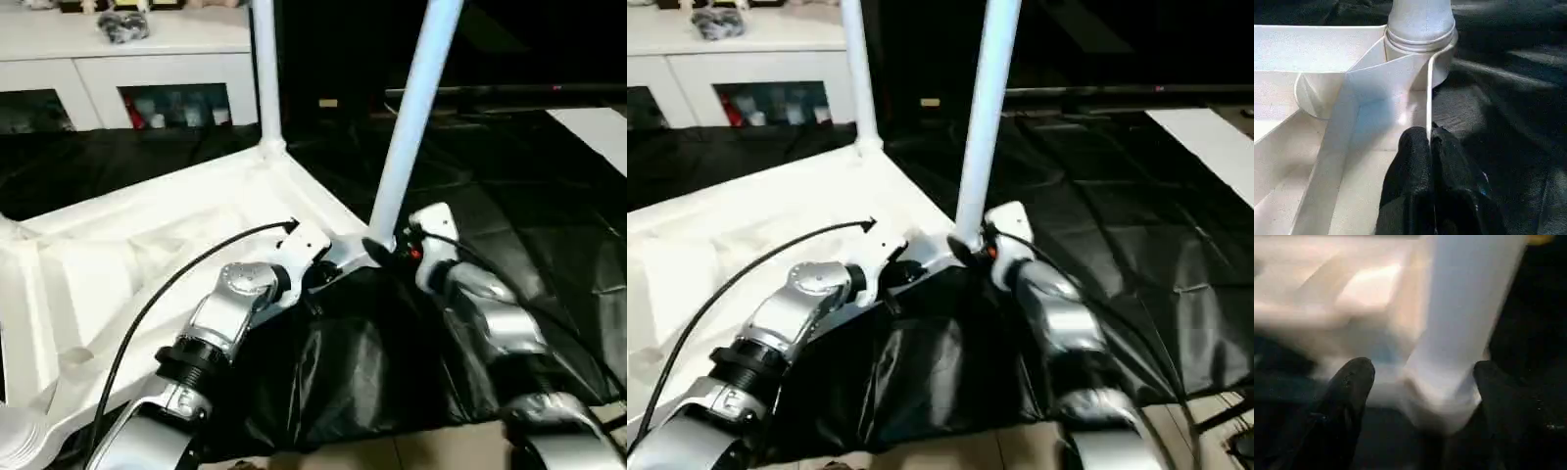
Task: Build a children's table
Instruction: Rotate leg to tighten
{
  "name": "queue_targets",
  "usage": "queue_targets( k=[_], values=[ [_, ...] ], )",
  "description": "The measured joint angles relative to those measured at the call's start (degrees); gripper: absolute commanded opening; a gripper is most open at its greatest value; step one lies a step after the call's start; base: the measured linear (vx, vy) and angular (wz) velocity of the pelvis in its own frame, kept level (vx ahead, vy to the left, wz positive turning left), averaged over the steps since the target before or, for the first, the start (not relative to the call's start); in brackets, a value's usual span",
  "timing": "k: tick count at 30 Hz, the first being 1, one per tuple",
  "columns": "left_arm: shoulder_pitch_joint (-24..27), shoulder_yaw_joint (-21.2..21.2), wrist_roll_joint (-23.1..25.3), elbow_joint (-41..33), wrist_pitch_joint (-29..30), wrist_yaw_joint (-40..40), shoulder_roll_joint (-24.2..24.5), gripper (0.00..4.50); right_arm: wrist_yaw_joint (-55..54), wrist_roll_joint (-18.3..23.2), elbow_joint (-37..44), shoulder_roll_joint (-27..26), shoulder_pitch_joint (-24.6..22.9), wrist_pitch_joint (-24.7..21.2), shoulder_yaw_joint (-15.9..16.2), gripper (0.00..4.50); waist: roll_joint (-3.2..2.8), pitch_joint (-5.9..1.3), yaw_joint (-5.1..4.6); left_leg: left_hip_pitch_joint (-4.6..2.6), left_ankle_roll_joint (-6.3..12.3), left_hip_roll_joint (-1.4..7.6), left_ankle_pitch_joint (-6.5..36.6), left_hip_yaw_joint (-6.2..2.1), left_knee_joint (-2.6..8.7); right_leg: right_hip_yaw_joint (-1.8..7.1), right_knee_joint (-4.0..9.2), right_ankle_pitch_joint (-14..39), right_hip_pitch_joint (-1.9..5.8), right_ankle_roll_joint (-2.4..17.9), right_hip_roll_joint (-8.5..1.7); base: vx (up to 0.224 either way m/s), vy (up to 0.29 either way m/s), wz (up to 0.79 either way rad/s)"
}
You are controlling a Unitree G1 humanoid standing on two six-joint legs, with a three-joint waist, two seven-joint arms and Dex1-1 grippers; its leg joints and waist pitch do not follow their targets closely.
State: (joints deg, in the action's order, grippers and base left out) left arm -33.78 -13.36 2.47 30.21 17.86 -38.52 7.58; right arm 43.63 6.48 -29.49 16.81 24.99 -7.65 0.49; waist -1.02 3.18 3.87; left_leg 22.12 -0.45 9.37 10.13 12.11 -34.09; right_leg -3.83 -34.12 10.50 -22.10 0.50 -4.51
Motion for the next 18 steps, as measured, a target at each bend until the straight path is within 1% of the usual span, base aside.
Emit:
queue_targets(
  k=[3, 4, 7, 10, 15, 16, 18],
  values=[
    [0.2, 0.0, 0.0, -0.5, -0.7, -0.4, 0.5, 0.0, 7.0, 1.3, 2.6, 5.2, -3.5, -0.9, 0.0, 3.54, -0.16, 0.09, 0.14, 0.15, 0.01, 0.02, 0.0, 0.0, 0.0, 0.0, 0.03, 0.0, -0.14, -0.1, 0.02, 0.0, 0.0, 0.0],
    [0.2, 0.0, 0.0, -0.7, -0.9, -0.9, 0.8, 0.0, 9.9, 2.3, 4.0, 8.2, -4.8, -1.5, -0.3, 3.54, -0.2, 0.11, 0.24, 0.23, 0.03, 0.02, 0.0, 0.0, 0.0, 0.0, 0.04, 0.1, -0.2, -0.1, 0.02, 0.0, 0.0, 0.0],
    [0.6, -0.1, 0.0, -0.8, -1.6, -1.3, 1.3, 0.0, 14.3, 3.2, 5.9, 12.6, -5.9, -2.4, -2.3, 3.54, -0.2, 0.11, 0.19, 0.21, 0.04, 0.08, 0.0, 0.01, 0.0, -0.02, -0.01, 0.1, -0.25, -0.1, 0.07, 0.0, 0.0, 0.0],
    [1.2, -0.3, 0.0, -1.5, -2.0, -1.9, 1.5, 0.0, 15.7, 4.5, 8.4, 13.3, -7.1, -3.3, -2.7, 3.54, -0.2, 0.11, 0.21, 0.15, 0.03, 0.19, 0.0, 0.0, 0.01, -0.11, -0.06, 0.1, -0.24, -0.1, 0.13, 0.0, 0.0, 0.0],
    [2.1, -1.5, 0.0, -2.9, -2.6, -3.9, 2.1, 0.0, 14.9, 5.2, 9.1, 13.4, -7.7, -3.4, -2.6, 3.54, -0.26, 0.12, 0.8, 0.17, 0.02, 0.16, 0.0, 0.01, -0.01, -0.07, -0.04, 0.0, -0.22, -0.1, 0.12, 0.0, 0.0, 0.0],
    [2.3, -1.7, 0.0, -3.1, -2.8, -4.5, 2.3, 0.0, 14.7, 5.5, 9.1, 13.3, -7.6, -3.5, -2.7, 3.73, -0.26, 0.12, 0.92, 0.17, 0.02, 0.15, 0.0, 0.02, -0.01, -0.06, -0.03, 0.0, -0.22, -0.1, 0.11, 0.0, 0.0, 0.0],
    [3.0, -2.3, -0.2, -4.2, -3.2, -6.1, 3.3, 0.0, 14.4, 6.8, 9.3, 12.6, -6.8, -4.3, -3.2, 3.89, -0.29, 0.11, 1.04, 0.16, 0.02, 0.16, 0.0, 0.02, -0.02, -0.06, -0.04, 0.0, -0.22, -0.1, 0.11, 0.0, 0.0, 0.0]
  ],
)
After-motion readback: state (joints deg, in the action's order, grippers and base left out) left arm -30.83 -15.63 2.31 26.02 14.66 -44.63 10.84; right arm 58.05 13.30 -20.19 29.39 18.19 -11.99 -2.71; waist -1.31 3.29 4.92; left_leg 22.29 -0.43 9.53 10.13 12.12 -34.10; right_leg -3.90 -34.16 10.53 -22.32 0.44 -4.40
